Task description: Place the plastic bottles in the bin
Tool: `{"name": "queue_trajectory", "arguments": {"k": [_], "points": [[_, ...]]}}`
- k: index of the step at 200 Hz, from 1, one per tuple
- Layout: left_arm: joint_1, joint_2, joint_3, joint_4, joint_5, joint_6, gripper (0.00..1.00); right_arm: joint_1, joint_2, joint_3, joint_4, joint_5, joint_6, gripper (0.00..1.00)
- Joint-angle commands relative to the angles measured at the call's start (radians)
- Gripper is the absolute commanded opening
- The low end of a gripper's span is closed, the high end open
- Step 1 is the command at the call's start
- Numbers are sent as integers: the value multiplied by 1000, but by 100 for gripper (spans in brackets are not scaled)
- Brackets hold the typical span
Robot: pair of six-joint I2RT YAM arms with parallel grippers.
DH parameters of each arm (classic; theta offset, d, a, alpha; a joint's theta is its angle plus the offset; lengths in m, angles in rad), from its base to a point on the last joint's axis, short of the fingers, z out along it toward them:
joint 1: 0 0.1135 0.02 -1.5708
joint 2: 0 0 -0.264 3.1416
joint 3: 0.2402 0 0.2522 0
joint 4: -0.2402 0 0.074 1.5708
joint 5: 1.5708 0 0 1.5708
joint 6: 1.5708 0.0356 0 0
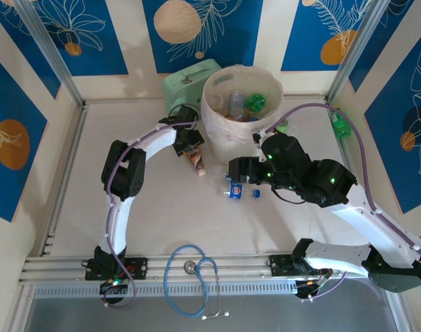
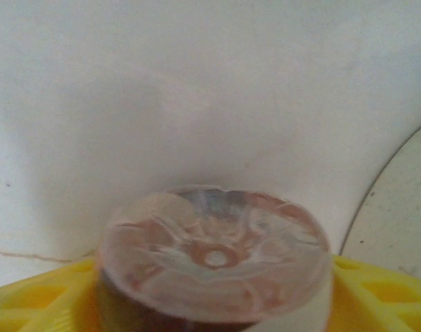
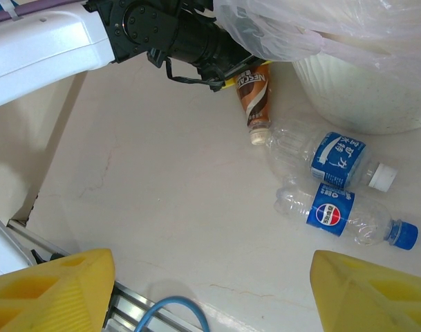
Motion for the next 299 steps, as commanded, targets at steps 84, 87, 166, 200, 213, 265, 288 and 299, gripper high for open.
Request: {"name": "queue_trajectory", "arguments": {"k": [84, 87, 166, 200, 213, 265, 288, 299], "points": [[5, -254, -195, -29, -69, 65, 51, 16, 24, -9, 57, -56, 25, 75], [5, -273, -204, -25, -64, 65, 51, 17, 27, -8, 61, -59, 25, 75], [6, -844, -420, 110, 127, -91, 52, -10, 127, 153, 91, -247, -39, 78], [6, -994, -500, 220, 201, -183, 54, 10, 202, 212, 124, -373, -50, 80], [6, -1025, -513, 236, 224, -204, 54, 21, 220, 212, 144, -396, -39, 80], [6, -1083, -556, 374, 309, -280, 55, 25, 277, 181, 187, -425, 20, 75], [6, -1087, -568, 423, 337, -311, 55, 32, 297, 173, 187, -415, 26, 74], [6, -1087, -575, 448, 349, -312, 55, 31, 297, 159, 200, -409, 27, 74]]}}
